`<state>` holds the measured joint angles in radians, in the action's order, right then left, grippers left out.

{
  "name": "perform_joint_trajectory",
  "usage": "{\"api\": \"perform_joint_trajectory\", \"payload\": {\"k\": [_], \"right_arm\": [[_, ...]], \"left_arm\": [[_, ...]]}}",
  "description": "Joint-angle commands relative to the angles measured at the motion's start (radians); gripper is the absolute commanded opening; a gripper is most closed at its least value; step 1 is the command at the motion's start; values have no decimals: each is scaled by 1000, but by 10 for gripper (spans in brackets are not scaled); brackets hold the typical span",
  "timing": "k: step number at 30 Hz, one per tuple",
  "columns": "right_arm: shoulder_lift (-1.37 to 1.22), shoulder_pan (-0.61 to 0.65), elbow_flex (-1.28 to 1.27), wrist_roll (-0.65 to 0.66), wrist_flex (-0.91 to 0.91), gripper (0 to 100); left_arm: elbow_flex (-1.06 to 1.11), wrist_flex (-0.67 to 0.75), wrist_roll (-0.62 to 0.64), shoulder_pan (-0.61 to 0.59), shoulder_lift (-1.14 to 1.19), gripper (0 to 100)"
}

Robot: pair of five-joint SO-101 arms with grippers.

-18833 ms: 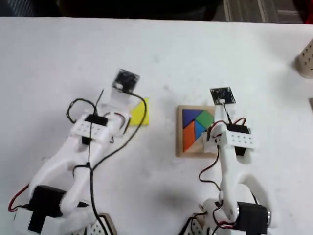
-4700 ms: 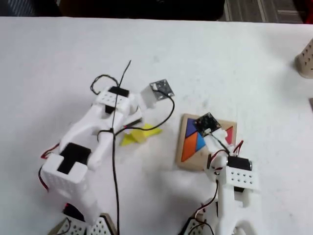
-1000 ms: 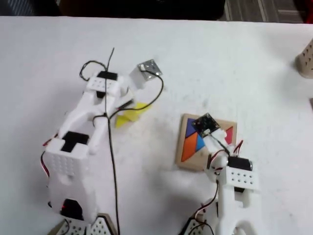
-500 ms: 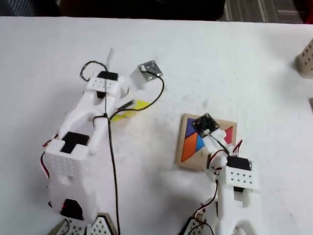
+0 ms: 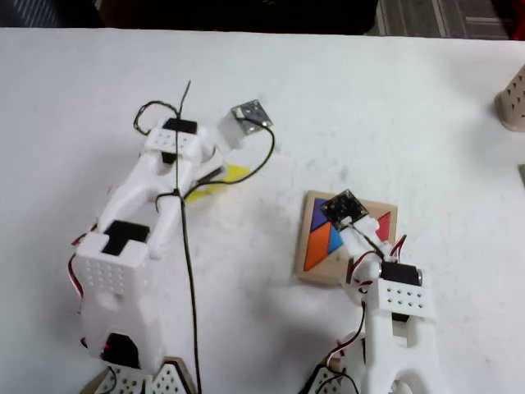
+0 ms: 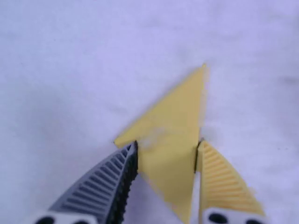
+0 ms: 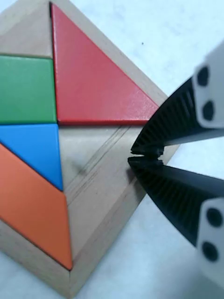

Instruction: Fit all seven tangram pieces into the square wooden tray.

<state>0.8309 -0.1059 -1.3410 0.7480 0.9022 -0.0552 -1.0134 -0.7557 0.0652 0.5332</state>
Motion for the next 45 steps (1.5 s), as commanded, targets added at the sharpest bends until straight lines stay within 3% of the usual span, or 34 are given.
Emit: {"api": "perform_joint_trajectory", "payload": {"k": [1, 9, 23, 32, 45], "right_arm": [[8, 10, 0, 14, 5, 16], [8, 10, 0, 12, 5, 16], [8, 10, 0, 12, 5, 16], [8, 10, 0, 14, 5, 16], [10, 10, 0, 14, 5, 16]], "left_arm": [[-91, -43, -9, -97, -61, 338], [-190, 21, -9, -96, 47, 362], [-489, -98, -37, -41, 361, 360], [-500, -100, -46, -33, 371, 124], [-497, -307, -38, -12, 315, 117]]}}
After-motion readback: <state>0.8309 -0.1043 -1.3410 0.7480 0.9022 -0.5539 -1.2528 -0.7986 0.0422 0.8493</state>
